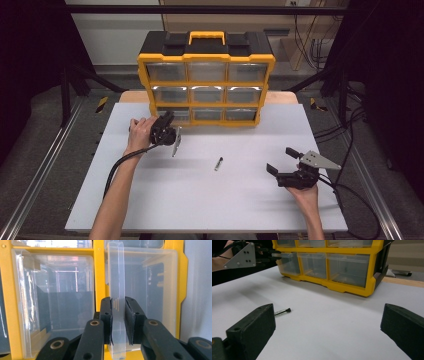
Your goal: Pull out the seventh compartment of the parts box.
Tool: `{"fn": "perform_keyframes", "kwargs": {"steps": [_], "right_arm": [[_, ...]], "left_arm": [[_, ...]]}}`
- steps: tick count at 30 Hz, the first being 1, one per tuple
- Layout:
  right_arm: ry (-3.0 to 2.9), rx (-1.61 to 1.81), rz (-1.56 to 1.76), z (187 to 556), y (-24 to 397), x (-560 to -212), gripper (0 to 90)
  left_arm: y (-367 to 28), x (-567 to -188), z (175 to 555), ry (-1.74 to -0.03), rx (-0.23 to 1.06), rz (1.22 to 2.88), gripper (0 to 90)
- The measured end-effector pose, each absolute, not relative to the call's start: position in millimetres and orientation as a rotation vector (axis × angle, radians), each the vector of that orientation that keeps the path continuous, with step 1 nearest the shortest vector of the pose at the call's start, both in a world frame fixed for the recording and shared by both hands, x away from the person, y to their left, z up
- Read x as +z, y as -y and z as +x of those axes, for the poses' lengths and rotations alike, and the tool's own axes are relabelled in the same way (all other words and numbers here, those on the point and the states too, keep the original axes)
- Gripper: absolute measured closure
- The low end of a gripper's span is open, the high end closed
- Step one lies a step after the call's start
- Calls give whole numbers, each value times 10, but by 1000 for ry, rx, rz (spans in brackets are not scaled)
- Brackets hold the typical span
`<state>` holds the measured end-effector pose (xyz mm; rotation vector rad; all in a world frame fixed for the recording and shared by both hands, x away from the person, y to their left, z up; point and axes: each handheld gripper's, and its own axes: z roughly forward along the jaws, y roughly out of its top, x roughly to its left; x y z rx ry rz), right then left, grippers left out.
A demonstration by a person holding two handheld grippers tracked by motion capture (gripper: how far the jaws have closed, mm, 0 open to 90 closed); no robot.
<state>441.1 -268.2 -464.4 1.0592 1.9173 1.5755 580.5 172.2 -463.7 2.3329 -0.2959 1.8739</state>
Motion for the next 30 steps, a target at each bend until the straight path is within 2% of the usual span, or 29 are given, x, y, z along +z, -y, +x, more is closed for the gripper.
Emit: {"fn": "perform_keyframes", "kwargs": {"steps": [30], "right_arm": [[-1920, 1571, 1059, 4410, 2685, -4642, 5]], "left_arm": [[-1723, -4676, 5669, 293, 1894, 2316, 770]]}}
